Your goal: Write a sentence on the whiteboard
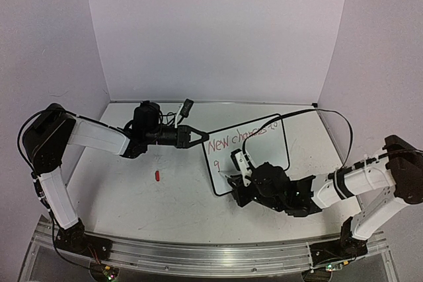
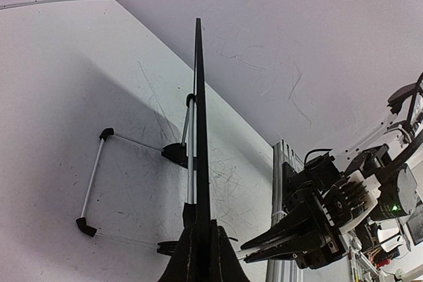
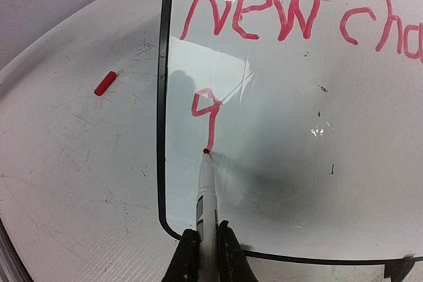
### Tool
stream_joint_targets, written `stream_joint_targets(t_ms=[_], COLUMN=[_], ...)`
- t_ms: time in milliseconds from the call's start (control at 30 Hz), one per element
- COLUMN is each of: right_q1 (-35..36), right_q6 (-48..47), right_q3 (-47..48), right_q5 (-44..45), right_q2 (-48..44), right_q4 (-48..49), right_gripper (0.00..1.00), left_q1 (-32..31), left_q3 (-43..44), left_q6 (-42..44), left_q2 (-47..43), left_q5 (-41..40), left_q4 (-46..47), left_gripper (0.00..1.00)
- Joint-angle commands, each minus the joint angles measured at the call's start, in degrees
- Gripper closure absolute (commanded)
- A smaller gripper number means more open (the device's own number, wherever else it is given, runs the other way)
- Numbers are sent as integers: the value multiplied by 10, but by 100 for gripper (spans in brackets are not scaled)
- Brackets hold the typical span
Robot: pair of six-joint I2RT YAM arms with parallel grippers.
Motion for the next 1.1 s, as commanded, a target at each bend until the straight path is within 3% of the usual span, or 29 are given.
stream_joint_targets(t_ms=[0, 433, 1067], right_q1=[2, 0, -24], right_q6=[-7, -19, -47], right_q3=[28, -3, 24], right_q5=[-4, 29, 16], right_q2=[18, -46, -27], right_q4=[-2, 13, 33], right_gripper=[100, 100, 100], left_q1=[-6, -6, -6], left_q3=[8, 10, 10], left_q6=[6, 6, 7], left_q2=[-13, -11, -11], left_q5=[15, 15, 17], left_q4=[-44, -44, -43], left_gripper=[100, 100, 100])
